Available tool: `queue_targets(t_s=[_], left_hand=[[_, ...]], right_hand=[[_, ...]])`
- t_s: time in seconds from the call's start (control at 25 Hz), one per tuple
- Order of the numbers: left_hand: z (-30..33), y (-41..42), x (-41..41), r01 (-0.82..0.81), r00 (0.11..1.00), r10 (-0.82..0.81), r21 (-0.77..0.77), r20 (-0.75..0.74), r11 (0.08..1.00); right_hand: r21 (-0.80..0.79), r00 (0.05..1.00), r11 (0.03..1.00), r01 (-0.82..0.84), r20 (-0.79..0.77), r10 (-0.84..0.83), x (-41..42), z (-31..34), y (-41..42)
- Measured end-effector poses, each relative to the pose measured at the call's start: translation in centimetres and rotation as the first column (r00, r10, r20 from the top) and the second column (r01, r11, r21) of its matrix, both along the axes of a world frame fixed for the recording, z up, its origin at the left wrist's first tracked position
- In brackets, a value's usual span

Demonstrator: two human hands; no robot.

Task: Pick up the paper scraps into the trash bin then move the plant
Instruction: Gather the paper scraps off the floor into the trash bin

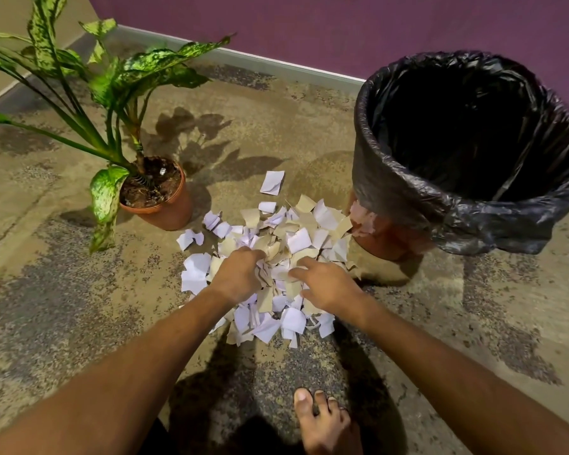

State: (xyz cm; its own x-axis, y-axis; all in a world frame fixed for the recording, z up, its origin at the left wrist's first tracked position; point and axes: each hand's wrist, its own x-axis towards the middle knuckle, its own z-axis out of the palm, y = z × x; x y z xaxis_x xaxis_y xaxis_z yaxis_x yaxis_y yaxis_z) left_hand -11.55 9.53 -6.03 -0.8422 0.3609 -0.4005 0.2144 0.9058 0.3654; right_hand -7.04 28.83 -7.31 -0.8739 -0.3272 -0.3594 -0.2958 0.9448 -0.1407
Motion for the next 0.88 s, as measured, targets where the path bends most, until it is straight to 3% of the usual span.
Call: queue_targets(t_s=[0.12,0.4,0.52,0.68,0.72,0.76,0.8,0.84,0.88], left_hand=[[0.2,0.1,-0.2,-0.004,1.0,0.004,-0.019,-0.026,1.0],[2.3,0.8,-1.3,-0.048,0.983,0.048,0.006,-0.176,0.999],[4.0,1.2,-1.9,-0.056,0.979,0.062,0.04,-0.192,0.998],[8.0,2.3,-2.5,-0.072,0.967,0.089,0.08,-0.241,0.994],[9.3,2.6,-2.6,-0.096,0.958,0.123,0.111,-0.258,0.989],[10.7,2.9,-2.7,-0.117,0.947,0.156,0.15,-0.281,0.982],[12.2,3.3,-2.7,-0.133,0.934,0.187,0.188,-0.303,0.973],[13.7,3.6,-2.7,-0.146,0.923,0.215,0.227,-0.32,0.963],[15.2,4.2,-2.8,-0.152,0.913,0.24,0.271,-0.331,0.951]], right_hand=[[-0.043,0.999,0.998,-0.04,-0.032,0.039,0.6,0.2,-0.3],[-0.276,0.948,0.941,0.194,-0.193,-0.252,-2.1,10.0,0.9],[-0.442,0.866,0.876,0.191,-0.344,-0.363,-1.4,15.8,1.1],[-0.658,0.661,0.748,0.08,-0.528,-0.534,-3.0,22.1,4.6],[-0.661,0.644,0.742,0.111,-0.521,-0.56,-2.1,20.1,4.9],[-0.619,0.689,0.757,0.212,-0.454,-0.564,0.5,16.7,4.1],[-0.519,0.75,0.743,0.423,-0.259,-0.608,4.6,11.8,2.8],[-0.269,0.724,0.719,0.641,-0.101,-0.683,7.9,7.2,3.0],[-0.154,0.699,0.684,0.713,0.074,-0.711,11.8,1.8,1.3]])
